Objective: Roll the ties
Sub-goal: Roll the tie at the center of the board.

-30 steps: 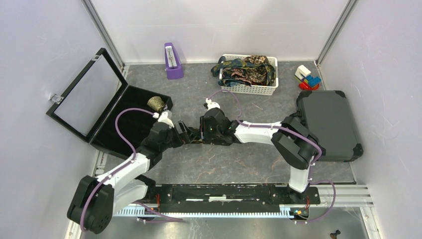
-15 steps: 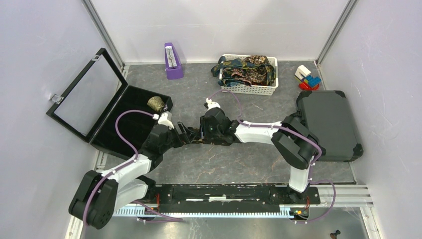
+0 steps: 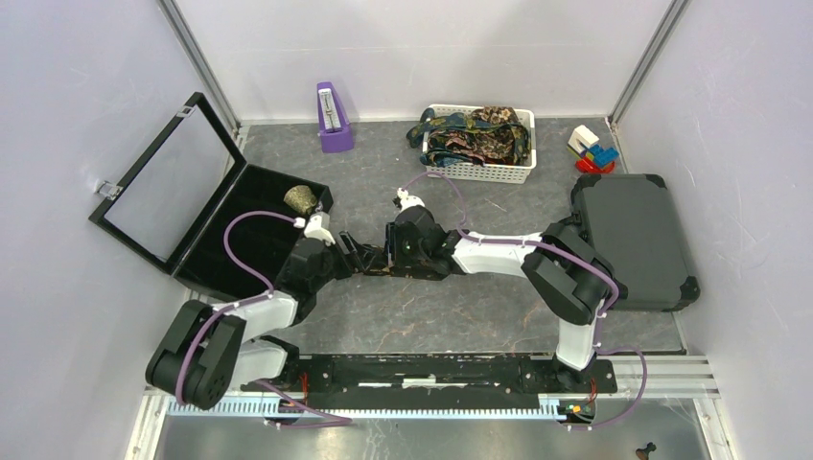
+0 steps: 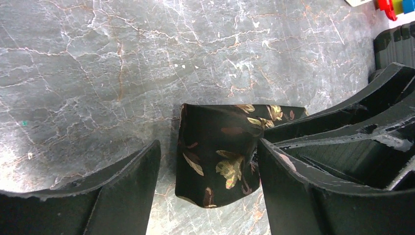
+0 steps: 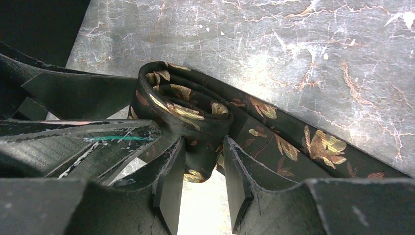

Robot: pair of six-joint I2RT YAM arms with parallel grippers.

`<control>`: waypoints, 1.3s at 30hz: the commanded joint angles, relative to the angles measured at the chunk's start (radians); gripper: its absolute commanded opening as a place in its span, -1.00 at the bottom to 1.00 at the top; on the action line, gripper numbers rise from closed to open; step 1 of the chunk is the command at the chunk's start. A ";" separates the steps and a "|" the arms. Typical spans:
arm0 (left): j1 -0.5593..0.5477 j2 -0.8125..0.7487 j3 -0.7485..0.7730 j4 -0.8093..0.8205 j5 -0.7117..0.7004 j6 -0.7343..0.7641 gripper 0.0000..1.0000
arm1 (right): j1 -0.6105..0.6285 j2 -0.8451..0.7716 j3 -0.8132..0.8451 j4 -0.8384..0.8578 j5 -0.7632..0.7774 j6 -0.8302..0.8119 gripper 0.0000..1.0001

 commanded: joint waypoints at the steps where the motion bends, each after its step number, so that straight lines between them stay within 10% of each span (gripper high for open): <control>1: 0.008 0.057 -0.016 0.143 0.024 0.012 0.51 | -0.011 0.025 0.007 0.000 0.003 -0.025 -0.18; 26: 0.011 0.316 -0.045 0.443 0.125 -0.049 0.04 | -0.026 0.045 0.014 0.002 -0.017 -0.034 -0.19; 39: -0.007 0.193 -0.011 0.204 0.028 0.017 -0.09 | -0.027 -0.001 0.023 -0.003 -0.042 -0.046 -0.15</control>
